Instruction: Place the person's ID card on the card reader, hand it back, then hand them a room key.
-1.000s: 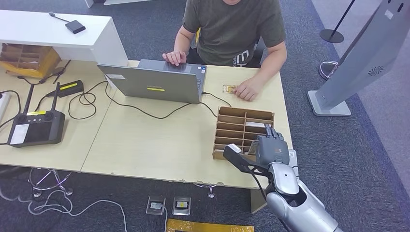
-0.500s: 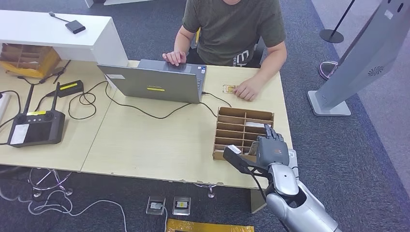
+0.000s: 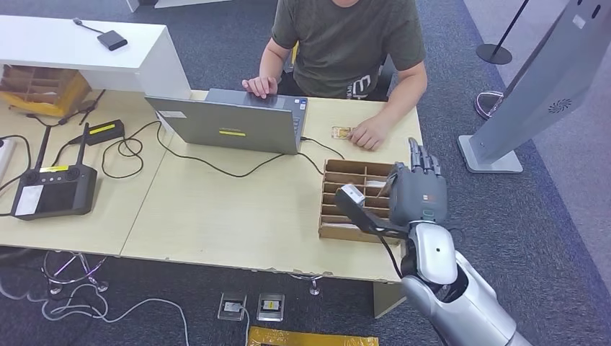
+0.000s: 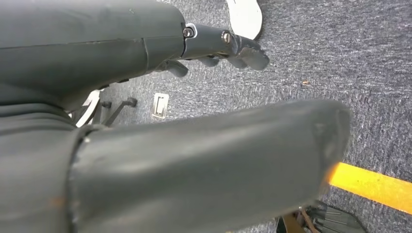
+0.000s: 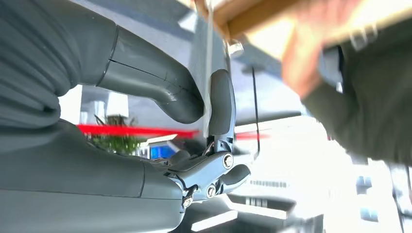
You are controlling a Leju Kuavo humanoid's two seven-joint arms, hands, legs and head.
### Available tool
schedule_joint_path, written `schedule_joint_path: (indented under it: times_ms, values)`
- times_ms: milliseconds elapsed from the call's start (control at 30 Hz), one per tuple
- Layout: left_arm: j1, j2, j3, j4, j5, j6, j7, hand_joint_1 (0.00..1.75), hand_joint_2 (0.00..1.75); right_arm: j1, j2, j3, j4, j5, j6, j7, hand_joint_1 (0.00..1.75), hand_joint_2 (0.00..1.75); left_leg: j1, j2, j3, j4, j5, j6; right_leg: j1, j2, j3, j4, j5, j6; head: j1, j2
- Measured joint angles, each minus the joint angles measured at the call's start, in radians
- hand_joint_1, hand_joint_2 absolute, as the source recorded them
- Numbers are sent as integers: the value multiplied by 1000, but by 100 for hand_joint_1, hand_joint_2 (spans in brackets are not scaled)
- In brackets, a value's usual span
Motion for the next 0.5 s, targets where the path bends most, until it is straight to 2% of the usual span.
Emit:
schedule_joint_path:
  times_ms: [233,500]
  values:
    - [3,1,-1,0,-47,-14,-7,0,0,-40,-39,-49,-241,154,-9,-9,175,175,0,0,0,0,0,0,0,1,0,0,0,0,0,0]
    - [3,2,-2,0,-70,-29,-7,0,0,-40,-53,-51,-353,199,17,-25,175,175,0,0,0,0,0,0,0,1,0,0,0,0,0,0]
